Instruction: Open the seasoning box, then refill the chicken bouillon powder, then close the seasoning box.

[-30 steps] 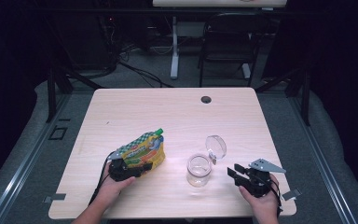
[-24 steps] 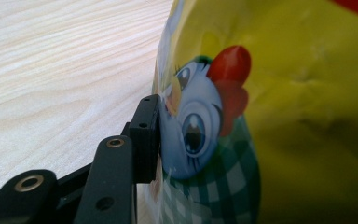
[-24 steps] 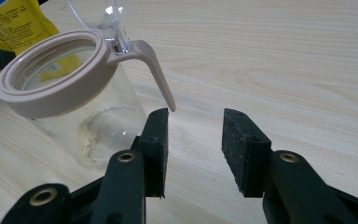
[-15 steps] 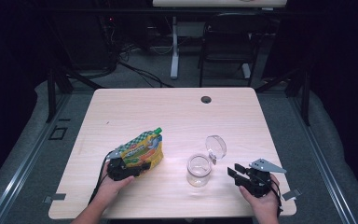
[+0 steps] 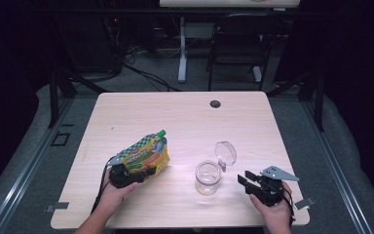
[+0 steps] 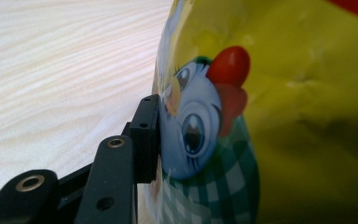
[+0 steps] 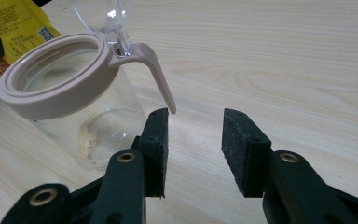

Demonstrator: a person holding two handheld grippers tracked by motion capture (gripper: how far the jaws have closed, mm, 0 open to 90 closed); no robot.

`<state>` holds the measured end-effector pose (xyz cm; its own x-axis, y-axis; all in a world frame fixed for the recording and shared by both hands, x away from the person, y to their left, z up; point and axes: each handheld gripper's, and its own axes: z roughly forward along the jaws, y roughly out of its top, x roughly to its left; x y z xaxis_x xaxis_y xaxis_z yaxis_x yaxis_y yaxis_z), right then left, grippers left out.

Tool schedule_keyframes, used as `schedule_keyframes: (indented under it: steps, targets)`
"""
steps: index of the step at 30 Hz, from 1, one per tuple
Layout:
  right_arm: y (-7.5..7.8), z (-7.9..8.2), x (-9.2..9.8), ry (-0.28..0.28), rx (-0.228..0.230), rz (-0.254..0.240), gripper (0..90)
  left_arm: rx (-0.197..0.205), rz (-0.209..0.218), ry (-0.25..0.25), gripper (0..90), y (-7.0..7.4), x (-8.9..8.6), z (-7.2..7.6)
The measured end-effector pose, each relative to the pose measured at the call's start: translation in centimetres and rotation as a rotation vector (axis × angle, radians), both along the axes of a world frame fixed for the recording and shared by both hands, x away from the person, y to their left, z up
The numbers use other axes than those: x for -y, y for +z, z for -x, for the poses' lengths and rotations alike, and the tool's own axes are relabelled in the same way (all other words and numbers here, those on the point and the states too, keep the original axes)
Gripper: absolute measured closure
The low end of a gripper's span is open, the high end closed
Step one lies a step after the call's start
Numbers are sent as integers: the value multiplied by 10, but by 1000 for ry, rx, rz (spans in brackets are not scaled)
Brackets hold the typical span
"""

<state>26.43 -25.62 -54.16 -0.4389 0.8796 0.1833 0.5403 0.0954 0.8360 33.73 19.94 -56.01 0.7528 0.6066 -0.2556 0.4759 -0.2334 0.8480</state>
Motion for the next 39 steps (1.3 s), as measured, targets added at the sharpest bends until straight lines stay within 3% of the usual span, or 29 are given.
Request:
schedule_keyframes:
  steps: [16,26,31,39]
  targets:
    - [3,2,-2,8,24,13,613,90,-62,6,586,18,5,13]
    - [6,4,-3,11,60,23,608,137,-129,3,588,24,11,20]
    - [8,5,-3,9,80,25,609,159,-140,14,597,26,13,21]
    - [8,5,-4,23,62,13,600,202,-200,36,598,29,15,24]
